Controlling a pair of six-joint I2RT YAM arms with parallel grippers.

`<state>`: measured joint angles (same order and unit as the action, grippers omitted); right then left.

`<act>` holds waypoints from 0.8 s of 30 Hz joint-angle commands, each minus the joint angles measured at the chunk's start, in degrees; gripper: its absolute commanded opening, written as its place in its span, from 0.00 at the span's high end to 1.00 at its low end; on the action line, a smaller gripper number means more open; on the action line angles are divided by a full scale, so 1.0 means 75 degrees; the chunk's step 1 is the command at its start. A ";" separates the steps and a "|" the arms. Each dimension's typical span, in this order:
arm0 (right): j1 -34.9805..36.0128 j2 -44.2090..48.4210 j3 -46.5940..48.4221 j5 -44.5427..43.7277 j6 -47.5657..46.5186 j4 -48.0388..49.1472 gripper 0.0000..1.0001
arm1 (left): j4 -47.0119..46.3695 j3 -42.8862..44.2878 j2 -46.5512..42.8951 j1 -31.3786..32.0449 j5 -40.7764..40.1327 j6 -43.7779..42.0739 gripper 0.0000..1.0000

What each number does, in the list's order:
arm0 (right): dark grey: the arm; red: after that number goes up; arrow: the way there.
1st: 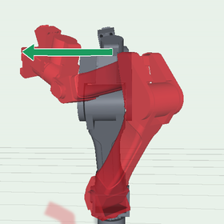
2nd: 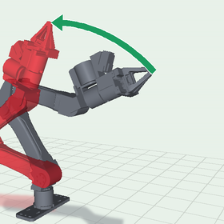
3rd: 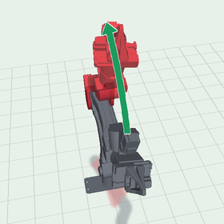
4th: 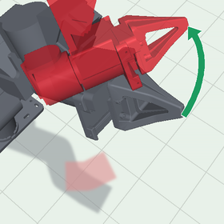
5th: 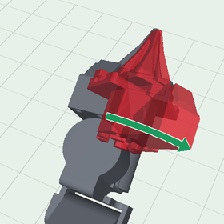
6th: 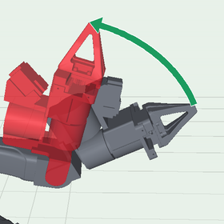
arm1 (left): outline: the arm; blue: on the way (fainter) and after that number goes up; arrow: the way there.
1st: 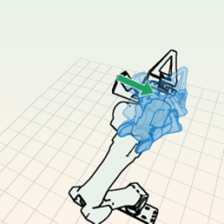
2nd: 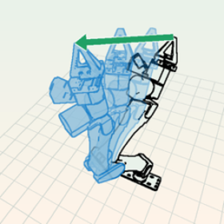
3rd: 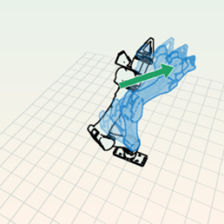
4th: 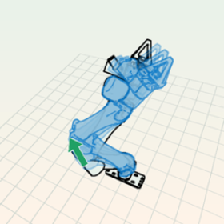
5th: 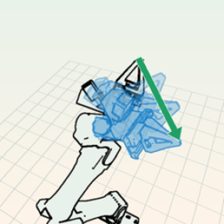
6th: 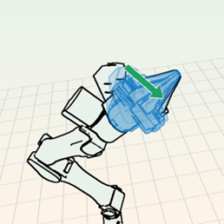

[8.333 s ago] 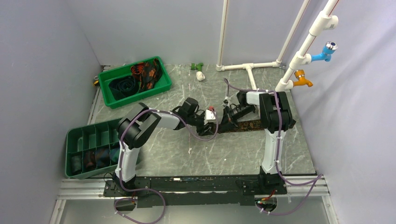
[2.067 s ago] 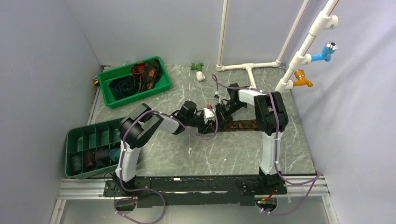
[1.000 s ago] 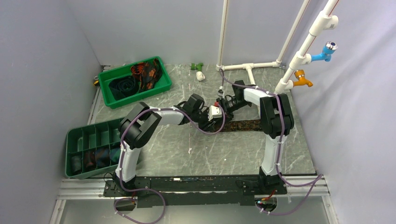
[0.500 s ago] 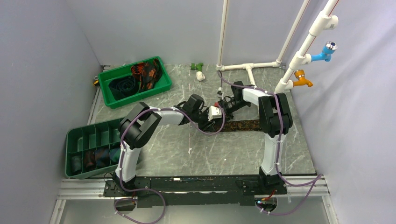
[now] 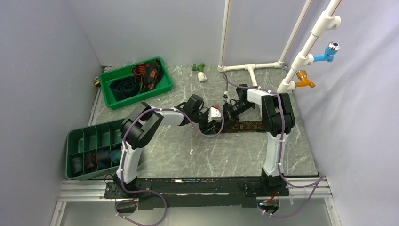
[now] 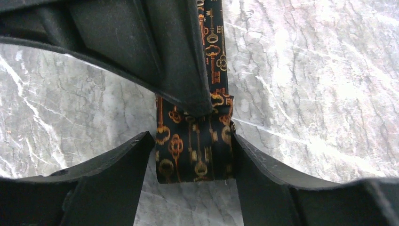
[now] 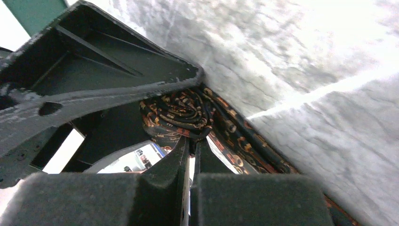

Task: Roll the ties
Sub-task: Roll the tie at the center of the board.

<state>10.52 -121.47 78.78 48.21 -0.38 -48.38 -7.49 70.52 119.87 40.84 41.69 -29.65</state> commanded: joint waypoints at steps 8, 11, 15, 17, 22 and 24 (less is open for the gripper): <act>-0.0074 -0.0611 -0.0085 -0.3081 -0.0564 0.0382 1.00 | -0.1300 -0.0791 0.0691 -0.0014 0.0783 0.0411 0.28; -0.0068 -0.0614 -0.0081 -0.3213 -0.0572 0.0389 1.00 | -0.1951 -0.0889 0.0762 0.0040 0.0924 0.0737 0.26; 0.0007 -0.0673 -0.0003 -0.3318 -0.0485 0.0366 1.00 | -0.2964 -0.1083 0.0786 0.0101 0.1041 0.1275 0.22; 0.0053 -0.0684 0.0018 -0.3313 -0.0463 0.0351 1.00 | -0.3298 -0.1105 0.0834 0.0135 0.1016 0.1411 0.20; 0.0188 -0.0719 0.0039 -0.3251 -0.0486 0.0355 1.00 | -0.3843 -0.0886 0.1179 0.0222 0.0753 0.2027 0.31; 0.0225 -0.0746 0.0070 -0.3168 -0.0489 0.0352 1.00 | -0.4075 -0.0783 0.1348 0.0230 0.0680 0.2428 0.38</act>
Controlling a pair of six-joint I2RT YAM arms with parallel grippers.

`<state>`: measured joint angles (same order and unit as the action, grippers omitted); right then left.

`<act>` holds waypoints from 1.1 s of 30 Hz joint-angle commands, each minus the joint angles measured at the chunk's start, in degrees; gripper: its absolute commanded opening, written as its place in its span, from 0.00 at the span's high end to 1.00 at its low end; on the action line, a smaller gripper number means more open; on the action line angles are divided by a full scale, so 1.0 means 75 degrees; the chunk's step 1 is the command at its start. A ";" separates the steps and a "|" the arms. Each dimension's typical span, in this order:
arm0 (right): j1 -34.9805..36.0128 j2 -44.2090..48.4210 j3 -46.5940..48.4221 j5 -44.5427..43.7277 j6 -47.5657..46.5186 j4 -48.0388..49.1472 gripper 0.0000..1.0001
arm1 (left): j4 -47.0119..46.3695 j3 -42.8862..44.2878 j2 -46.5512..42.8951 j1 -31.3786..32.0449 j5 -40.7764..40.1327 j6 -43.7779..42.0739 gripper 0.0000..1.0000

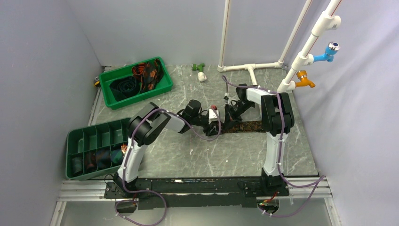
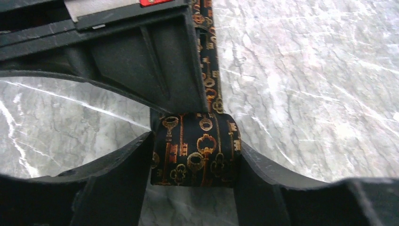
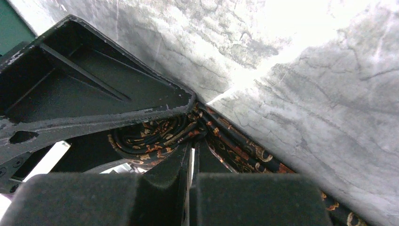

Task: Roll the ties
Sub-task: Roll the tie at the center of the board.

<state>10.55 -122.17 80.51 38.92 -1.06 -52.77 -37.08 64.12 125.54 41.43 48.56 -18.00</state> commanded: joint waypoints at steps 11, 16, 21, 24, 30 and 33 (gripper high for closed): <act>0.0600 -0.0272 -0.0424 -0.0335 0.0112 0.1370 1.00 | 0.3253 -0.0629 -0.0512 0.0002 -0.1352 -0.0308 0.76; 0.0427 0.0304 -0.0420 0.0174 0.0130 0.1282 0.79 | 0.5831 -0.0289 -0.0671 -0.0105 -0.1956 -0.1205 0.84; 0.0180 0.0692 -0.0105 0.0669 -0.0265 0.0581 0.63 | 0.6771 -0.0066 -0.0602 -0.0110 -0.2506 -0.1352 0.87; 0.0054 0.0970 -0.0120 0.1025 -0.0542 0.0207 0.59 | 0.6950 0.0064 -0.0506 -0.0077 -0.2682 -0.1327 0.88; 0.0020 0.1346 -0.0417 0.1828 -0.0440 0.0212 0.50 | 0.7145 0.0320 -0.0343 0.0053 -0.2876 -0.1350 0.88; 0.0041 0.1295 -0.0528 0.2140 0.0102 0.0781 0.48 | 0.7152 0.0356 -0.0312 0.0100 -0.2888 -0.1313 0.88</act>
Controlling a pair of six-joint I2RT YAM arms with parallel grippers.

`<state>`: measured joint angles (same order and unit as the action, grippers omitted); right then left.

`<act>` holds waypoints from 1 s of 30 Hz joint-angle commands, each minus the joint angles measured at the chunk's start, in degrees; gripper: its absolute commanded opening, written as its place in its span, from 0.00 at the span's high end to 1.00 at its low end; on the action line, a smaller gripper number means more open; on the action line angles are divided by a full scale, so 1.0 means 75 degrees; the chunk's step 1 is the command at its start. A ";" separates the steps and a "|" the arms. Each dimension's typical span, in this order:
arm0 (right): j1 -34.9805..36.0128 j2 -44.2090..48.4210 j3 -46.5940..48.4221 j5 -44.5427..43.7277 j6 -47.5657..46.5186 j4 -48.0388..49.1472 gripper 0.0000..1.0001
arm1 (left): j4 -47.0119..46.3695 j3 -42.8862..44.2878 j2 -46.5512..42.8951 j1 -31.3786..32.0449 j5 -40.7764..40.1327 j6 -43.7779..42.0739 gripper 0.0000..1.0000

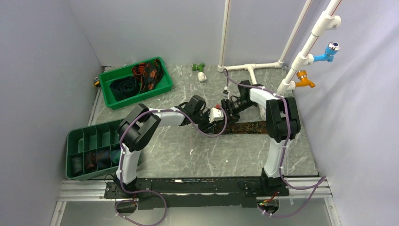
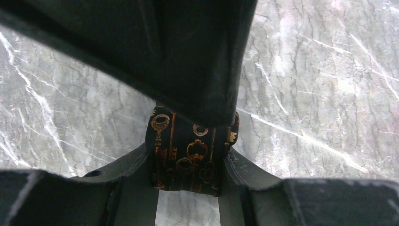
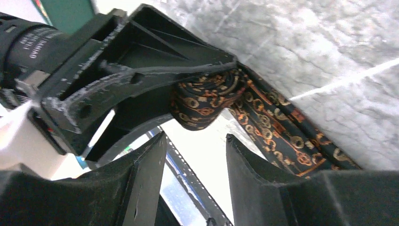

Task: Roll the ties
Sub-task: Roll the tie at the center of the board.

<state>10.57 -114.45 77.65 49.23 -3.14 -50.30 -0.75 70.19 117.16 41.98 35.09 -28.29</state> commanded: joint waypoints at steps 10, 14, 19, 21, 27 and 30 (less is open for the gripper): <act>0.0187 -0.0465 -0.0169 0.0152 0.0821 0.1041 0.78 | 0.2322 -0.0464 0.0826 0.0122 -0.1095 0.0001 0.87; 0.0164 -0.0736 -0.0044 -0.0268 0.0572 0.0738 1.00 | 0.2300 -0.0465 0.0802 0.0128 -0.0978 -0.0046 0.78; 0.0147 -0.0847 -0.0052 -0.0796 0.0505 0.0758 1.00 | 0.2191 -0.0234 0.0824 0.0125 -0.0790 -0.0126 0.54; 0.0149 -0.0887 -0.0068 -0.1029 0.0489 0.0754 1.00 | 0.2040 -0.0135 0.0786 0.0122 -0.0670 -0.0141 0.45; 0.0152 -0.1022 0.0019 -0.1676 0.0489 0.0782 1.00 | 0.1079 0.0163 0.0740 0.0115 0.0328 -0.0105 0.36; 0.0150 -0.1046 0.0062 -0.1992 0.0235 0.0789 1.00 | 0.0550 0.0244 0.0800 0.0115 0.0899 -0.0018 0.33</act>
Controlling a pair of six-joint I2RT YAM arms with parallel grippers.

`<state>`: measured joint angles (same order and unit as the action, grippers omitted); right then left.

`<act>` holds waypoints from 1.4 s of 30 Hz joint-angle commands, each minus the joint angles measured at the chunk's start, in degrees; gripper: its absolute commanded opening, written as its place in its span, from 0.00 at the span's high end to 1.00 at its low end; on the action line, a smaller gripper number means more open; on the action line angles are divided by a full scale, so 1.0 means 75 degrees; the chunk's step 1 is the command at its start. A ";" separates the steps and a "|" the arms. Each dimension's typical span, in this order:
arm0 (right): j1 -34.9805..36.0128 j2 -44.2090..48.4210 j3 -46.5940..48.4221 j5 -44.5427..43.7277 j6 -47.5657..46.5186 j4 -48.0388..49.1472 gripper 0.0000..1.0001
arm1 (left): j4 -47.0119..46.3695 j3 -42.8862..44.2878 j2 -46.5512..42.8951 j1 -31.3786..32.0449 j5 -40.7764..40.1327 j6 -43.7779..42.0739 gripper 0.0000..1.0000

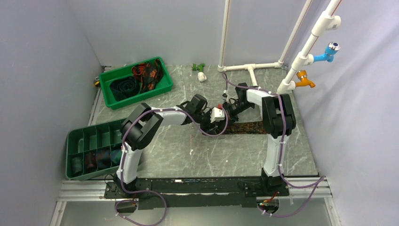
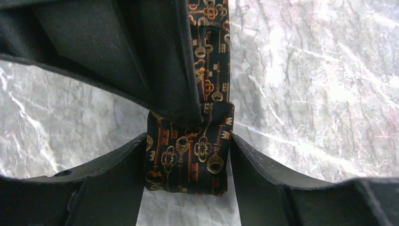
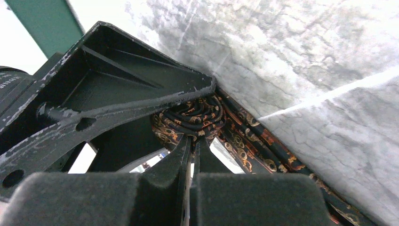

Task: Roll the ties
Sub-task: Roll the tie at the center of the board.

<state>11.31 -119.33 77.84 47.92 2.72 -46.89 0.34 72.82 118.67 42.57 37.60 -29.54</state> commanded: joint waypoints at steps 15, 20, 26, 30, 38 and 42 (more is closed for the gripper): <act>0.0081 -0.0344 -0.0206 -0.3099 -0.0973 0.0198 1.00 | -0.3574 -0.1340 0.0906 0.0022 0.1583 0.1754 0.44; 0.0238 -0.0425 -0.0136 -0.2967 -0.0838 0.0335 1.00 | -0.4050 -0.1125 0.1140 0.0040 0.1438 0.2512 0.44; 0.0447 -0.0539 -0.0127 -0.2892 -0.0713 0.0485 1.00 | -0.4165 -0.1244 0.1088 0.0050 0.1474 0.2566 0.37; 0.0500 -0.0584 -0.0082 -0.2972 -0.0717 0.0548 1.00 | -0.4394 -0.1482 0.1174 0.0047 0.1523 0.2440 0.40; 0.0564 -0.0466 0.0047 -0.2090 -0.0670 0.0519 1.00 | -0.2631 -0.1718 0.0659 0.0090 0.0257 0.1699 0.72; 0.0368 -0.0161 0.0281 -0.1383 -0.0671 0.0226 0.80 | -0.0967 -0.1992 0.0212 0.0092 -0.0896 0.0826 0.71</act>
<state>13.41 -119.28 79.35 38.79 -0.78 -49.36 -30.44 62.26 121.32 42.52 41.67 -16.60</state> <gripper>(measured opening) 0.109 0.451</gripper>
